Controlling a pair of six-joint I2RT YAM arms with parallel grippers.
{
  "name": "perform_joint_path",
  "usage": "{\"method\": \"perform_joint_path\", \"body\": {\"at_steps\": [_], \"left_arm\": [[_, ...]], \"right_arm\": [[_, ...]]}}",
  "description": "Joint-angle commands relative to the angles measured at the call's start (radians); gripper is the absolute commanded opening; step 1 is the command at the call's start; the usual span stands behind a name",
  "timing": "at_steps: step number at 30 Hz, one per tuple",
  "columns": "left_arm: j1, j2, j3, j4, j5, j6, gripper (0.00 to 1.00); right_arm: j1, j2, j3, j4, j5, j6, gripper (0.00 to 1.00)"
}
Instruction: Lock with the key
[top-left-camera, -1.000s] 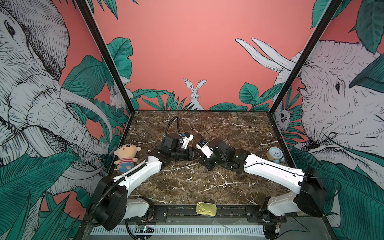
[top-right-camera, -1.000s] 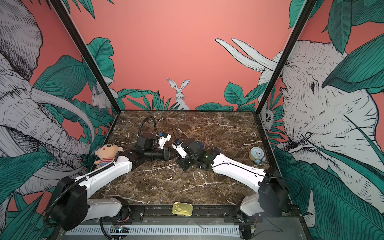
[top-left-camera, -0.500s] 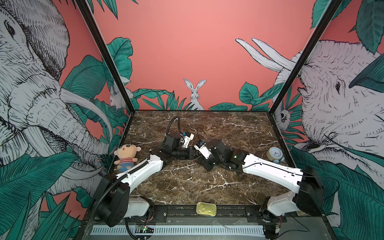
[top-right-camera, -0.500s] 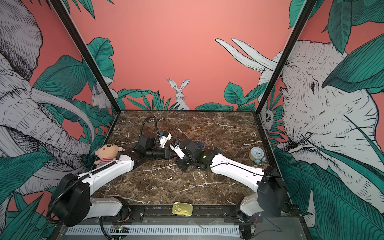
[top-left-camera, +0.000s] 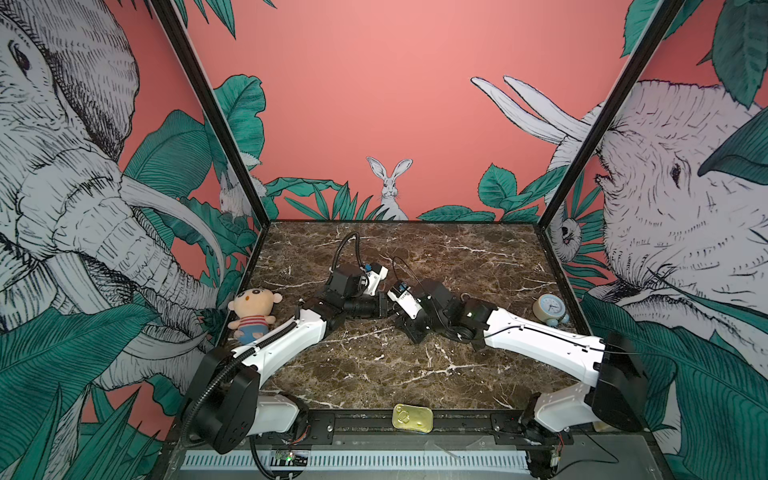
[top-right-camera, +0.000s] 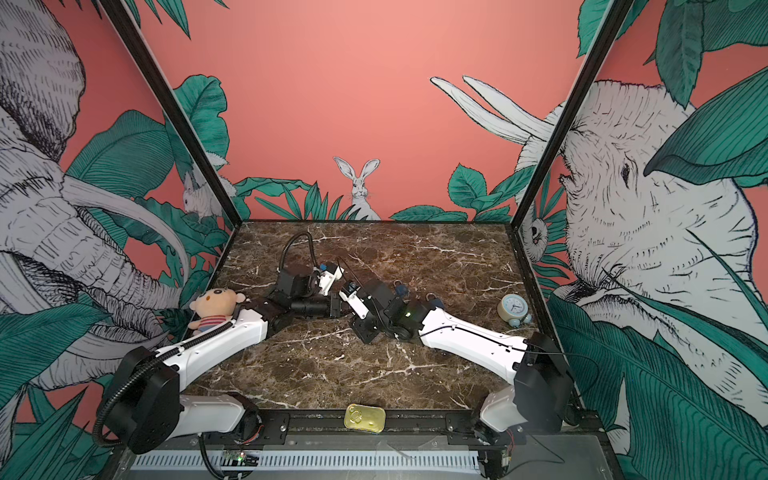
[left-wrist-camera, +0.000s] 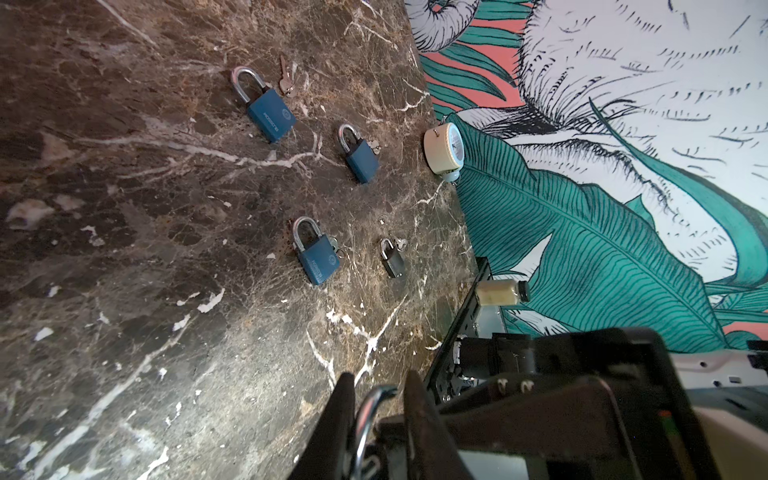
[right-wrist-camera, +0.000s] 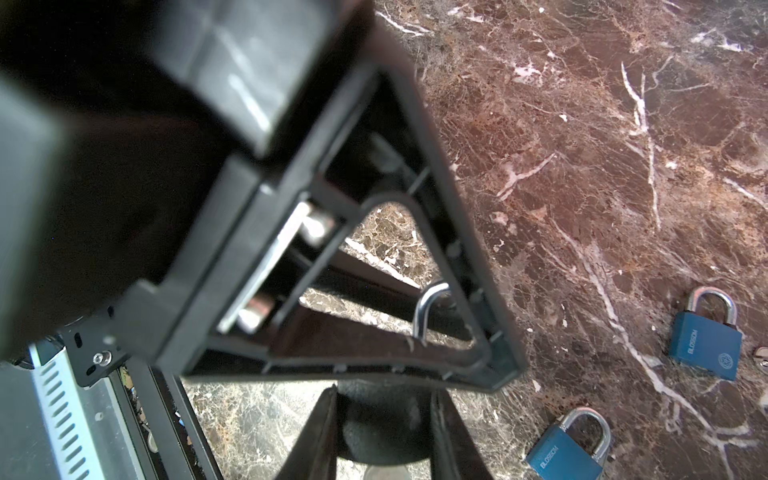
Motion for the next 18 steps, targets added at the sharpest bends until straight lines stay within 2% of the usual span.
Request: {"method": "perform_joint_path", "body": {"at_steps": [1,5,11,12,14,15,16,18], "left_arm": [[-0.005,-0.007,0.002,0.011,0.002,0.003,0.18],[-0.003,-0.004,-0.002,0.012,0.001,0.002,0.0],[-0.004,-0.008,-0.014,0.025,-0.022,-0.014,0.0],[-0.004,-0.012,-0.017,0.03,-0.035,-0.02,0.0],[-0.002,-0.024,-0.026,0.042,-0.058,-0.037,0.0],[-0.002,-0.033,-0.03,0.053,-0.073,-0.052,0.0],[-0.001,-0.041,-0.035,0.073,-0.081,-0.072,0.0],[-0.002,-0.056,-0.044,0.118,-0.122,-0.112,0.0]], "right_arm": [[0.005,-0.012,0.033,0.012,0.014,-0.006,0.15],[0.006,-0.018,0.031,0.017,0.013,-0.004,0.15],[0.006,-0.027,0.024,0.029,0.009,0.007,0.16],[0.004,-0.028,0.019,0.033,0.005,0.012,0.19],[0.002,-0.034,0.006,0.044,-0.002,0.027,0.42],[-0.001,-0.044,-0.006,0.053,-0.005,0.037,0.5],[-0.006,-0.057,-0.021,0.068,-0.015,0.051,0.54],[-0.03,-0.096,-0.07,0.122,-0.056,0.099,0.55]]}}
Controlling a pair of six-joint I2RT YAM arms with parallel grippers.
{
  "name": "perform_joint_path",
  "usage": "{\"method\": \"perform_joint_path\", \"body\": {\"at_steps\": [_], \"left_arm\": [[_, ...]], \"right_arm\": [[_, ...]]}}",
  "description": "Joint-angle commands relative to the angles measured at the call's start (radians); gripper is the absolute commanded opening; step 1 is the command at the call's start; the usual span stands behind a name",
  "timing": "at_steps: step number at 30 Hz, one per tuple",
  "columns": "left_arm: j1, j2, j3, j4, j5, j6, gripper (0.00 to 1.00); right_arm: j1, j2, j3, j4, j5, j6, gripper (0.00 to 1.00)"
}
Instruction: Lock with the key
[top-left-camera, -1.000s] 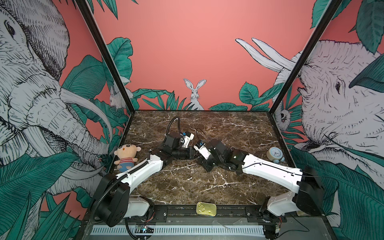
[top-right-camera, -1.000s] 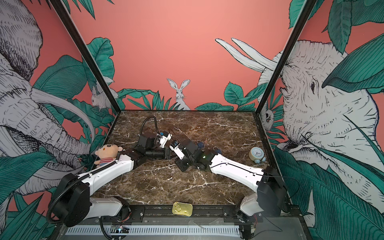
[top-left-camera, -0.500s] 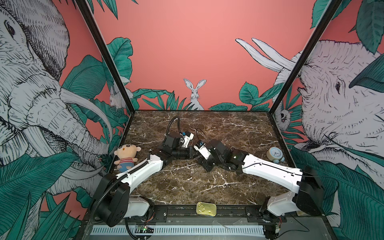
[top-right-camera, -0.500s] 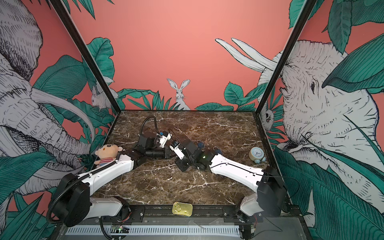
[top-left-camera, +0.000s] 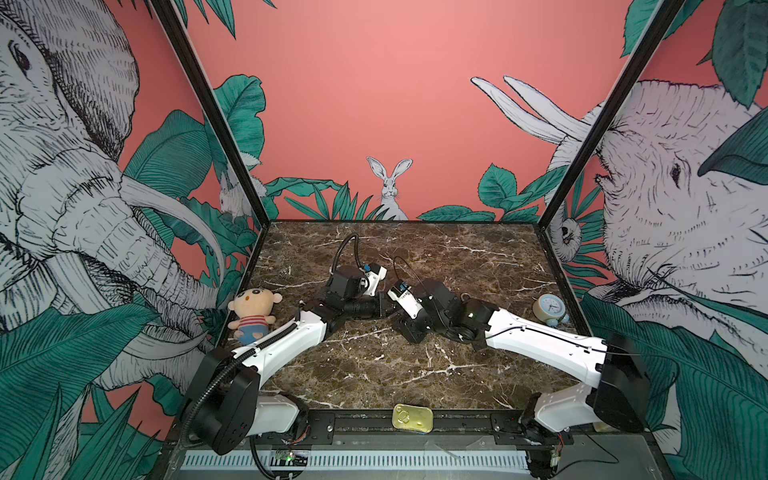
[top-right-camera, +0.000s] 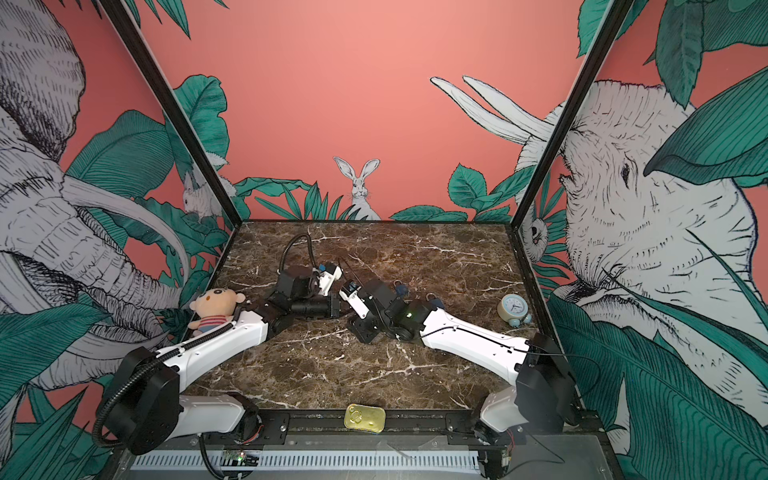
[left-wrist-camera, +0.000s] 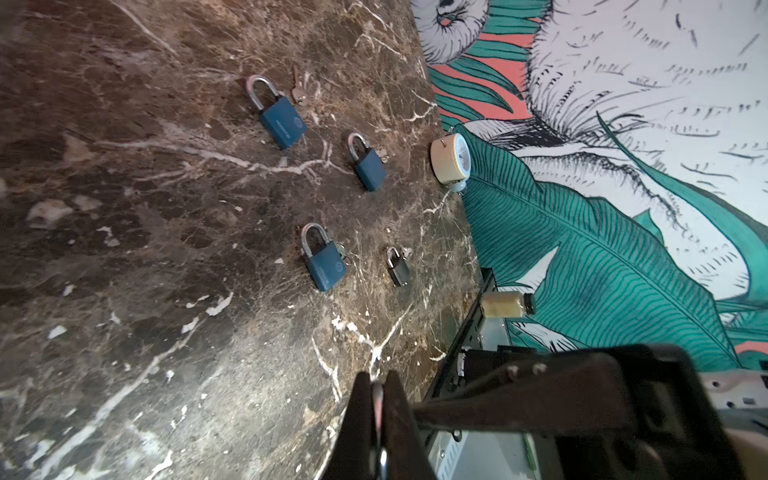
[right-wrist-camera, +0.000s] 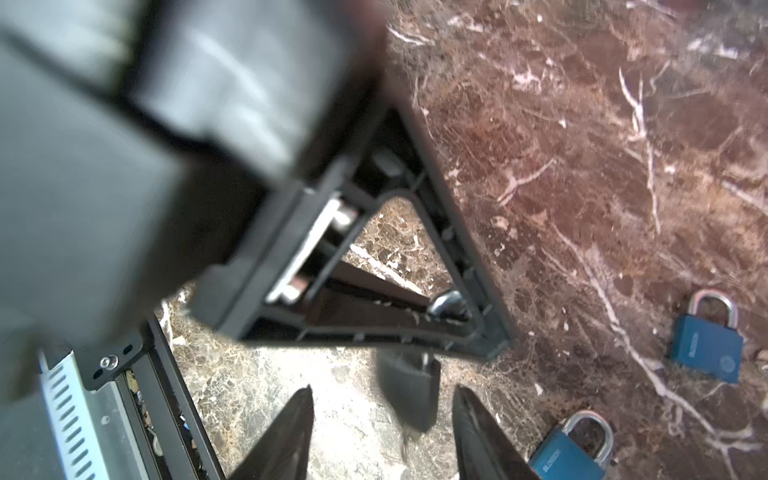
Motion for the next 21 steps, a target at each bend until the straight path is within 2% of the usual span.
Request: {"method": "perform_joint_path", "body": {"at_steps": [1,5,9,13,21], "left_arm": [[0.001,-0.055,-0.019,0.106,-0.071,-0.079,0.0],[0.001,-0.071,-0.009,0.141,-0.115,-0.137,0.0],[0.001,-0.086,0.003,0.144,-0.145,-0.199,0.0],[0.001,-0.097,0.018,0.136,-0.153,-0.246,0.0],[-0.002,-0.102,0.063,0.109,-0.141,-0.291,0.0]], "right_arm": [[-0.042,-0.091,-0.077,0.12,-0.071,0.088,0.55],[-0.111,-0.215,-0.232,0.285,-0.127,0.187,0.52],[-0.157,-0.283,-0.345,0.416,-0.134,0.214,0.5],[-0.165,-0.27,-0.378,0.501,-0.125,0.198,0.5],[-0.165,-0.181,-0.344,0.609,-0.172,0.153,0.49]]}}
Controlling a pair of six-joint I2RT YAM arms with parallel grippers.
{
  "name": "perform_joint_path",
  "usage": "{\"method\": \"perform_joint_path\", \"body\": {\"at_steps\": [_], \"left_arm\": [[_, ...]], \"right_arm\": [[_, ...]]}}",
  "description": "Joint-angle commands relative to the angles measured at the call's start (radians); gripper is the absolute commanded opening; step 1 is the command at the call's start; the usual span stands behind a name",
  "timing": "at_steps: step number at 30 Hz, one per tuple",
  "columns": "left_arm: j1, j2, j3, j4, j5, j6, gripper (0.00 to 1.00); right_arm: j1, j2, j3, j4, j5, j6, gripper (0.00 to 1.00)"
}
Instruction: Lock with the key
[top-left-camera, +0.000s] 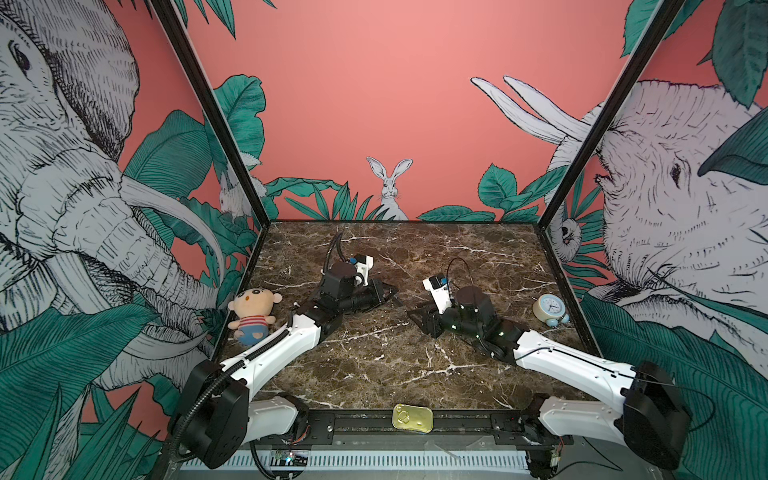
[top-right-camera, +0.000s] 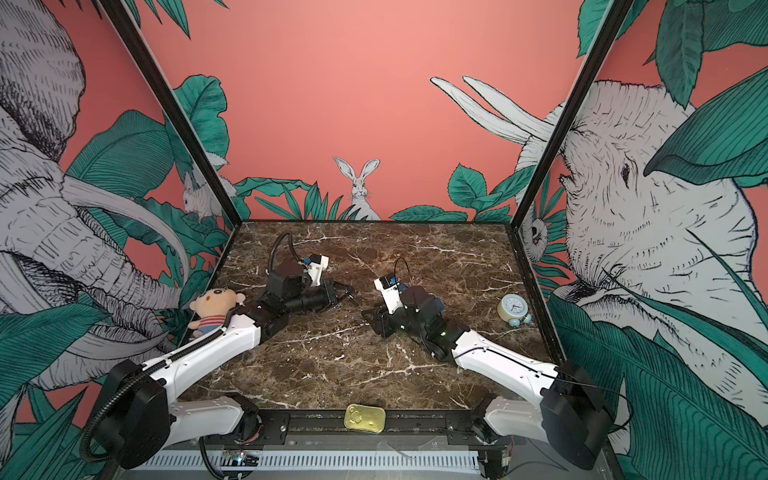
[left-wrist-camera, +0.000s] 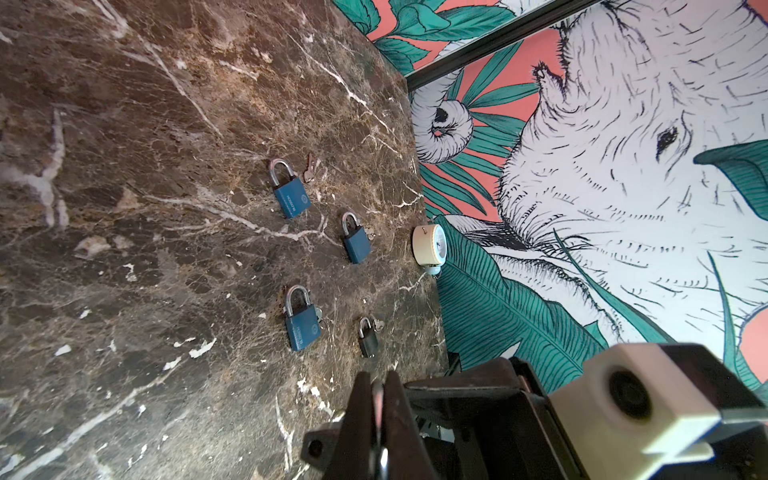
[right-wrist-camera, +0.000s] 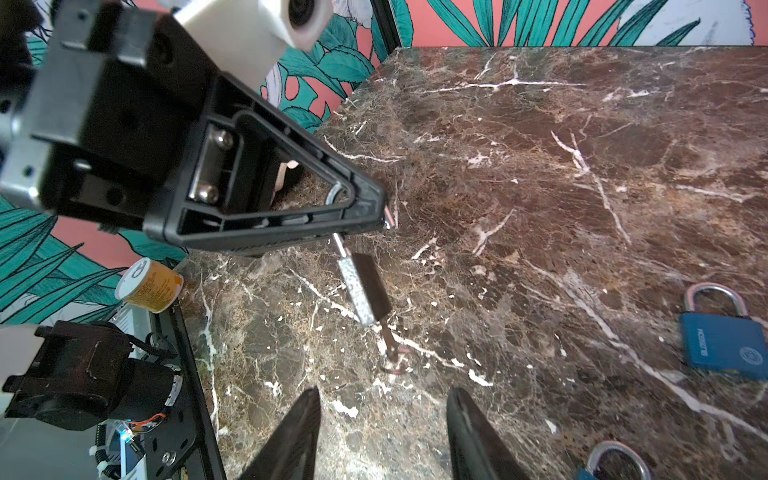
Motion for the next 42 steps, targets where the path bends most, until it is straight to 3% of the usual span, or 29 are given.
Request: {"method": "perform_joint_path", "body": {"at_steps": [1,28,36,42], "left_arm": [[-0.004,-0.034,0.052,0.012,-0.002,-0.031,0.0],[-0.013,-0.02,0.078,0.032,0.022,-0.041,0.0],[-0.013,-0.028,0.059,0.033,0.02,-0.042,0.0],[-0.013,-0.022,0.057,0.03,0.022,-0.039,0.0]], "right_arm": [[-0.005,0.029,0.034,0.11,-0.037,-0.025,0.48],[-0.003,0.151,0.155,0.082,-0.052,-0.076,0.21],[-0.004,0.146,0.165,0.08,-0.054,-0.075,0.34],[-0.003,0.143,0.169,0.075,-0.053,-0.078,0.34]]}}
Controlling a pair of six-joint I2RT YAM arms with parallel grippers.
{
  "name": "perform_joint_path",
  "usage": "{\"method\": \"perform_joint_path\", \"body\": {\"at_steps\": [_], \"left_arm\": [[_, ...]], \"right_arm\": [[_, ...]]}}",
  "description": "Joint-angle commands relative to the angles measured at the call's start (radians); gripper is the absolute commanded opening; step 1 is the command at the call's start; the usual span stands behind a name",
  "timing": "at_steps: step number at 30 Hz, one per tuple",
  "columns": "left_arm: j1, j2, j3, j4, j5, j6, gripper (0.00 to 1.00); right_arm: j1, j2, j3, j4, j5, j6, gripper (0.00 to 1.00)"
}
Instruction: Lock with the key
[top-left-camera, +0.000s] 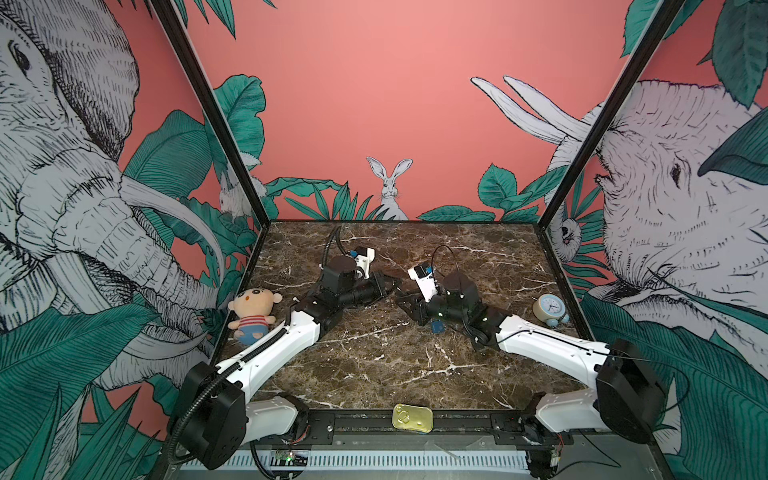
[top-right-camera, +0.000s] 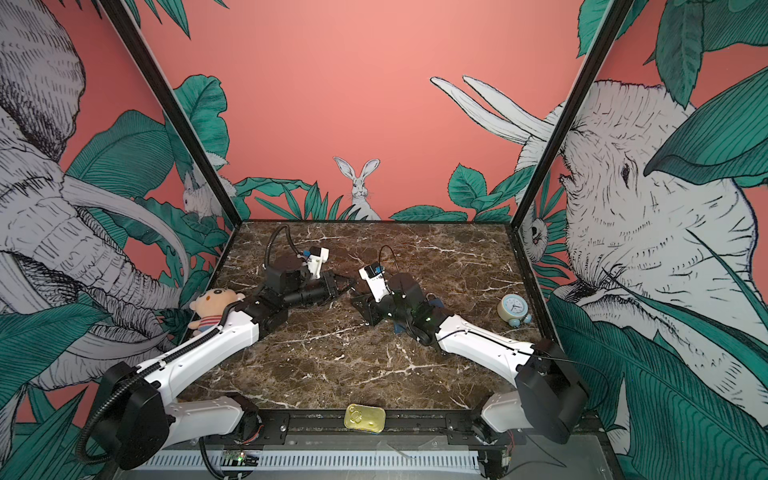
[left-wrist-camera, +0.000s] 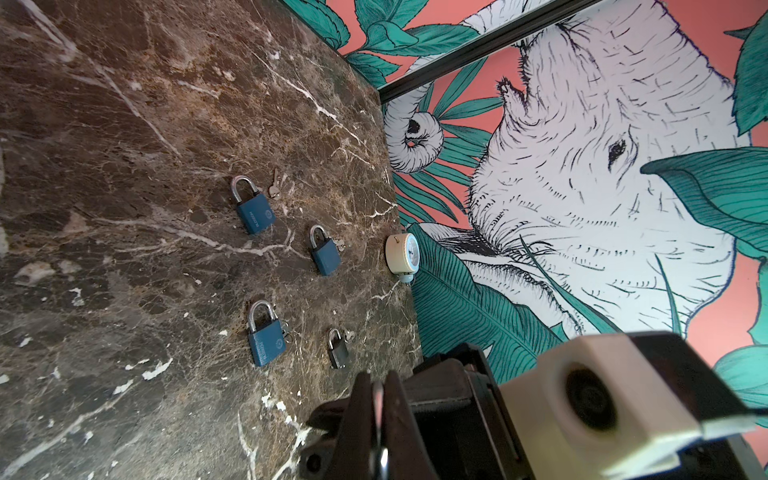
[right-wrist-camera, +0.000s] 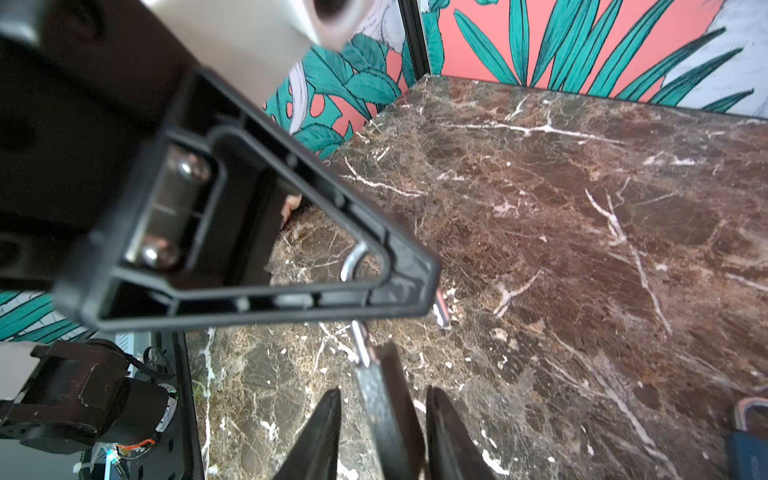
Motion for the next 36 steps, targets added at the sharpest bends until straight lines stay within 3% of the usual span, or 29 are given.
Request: {"method": "perform_joint_path", "body": {"at_steps": [1,9,21,26,32,36], "left_arm": [[-0.004,-0.017,-0.002,0.033,0.01,-0.004,0.0],[-0.004,-0.016,0.003,0.032,0.012,-0.005,0.0],[-0.004,-0.017,-0.001,0.027,0.012,-0.002,0.0],[-0.004,-0.022,-0.004,0.024,0.012,-0.002,0.0],[-0.004,-0.025,-0.007,0.024,0.012,-0.002,0.0],[-0.004,-0.032,-0.005,0.02,-0.008,0.005,0.0]], "right_arm": [[-0.003,-0.009,0.024,0.028,-0.006,-0.009,0.34],[-0.003,0.0,0.03,0.024,-0.013,-0.011,0.22],[-0.003,-0.008,0.032,0.015,-0.006,-0.018,0.26],[-0.002,-0.009,0.033,0.015,-0.003,-0.02,0.19],[-0.003,-0.014,0.031,0.013,0.003,-0.02,0.01],[-0.002,-0.023,0.026,0.0,0.009,-0.023,0.0]]}}
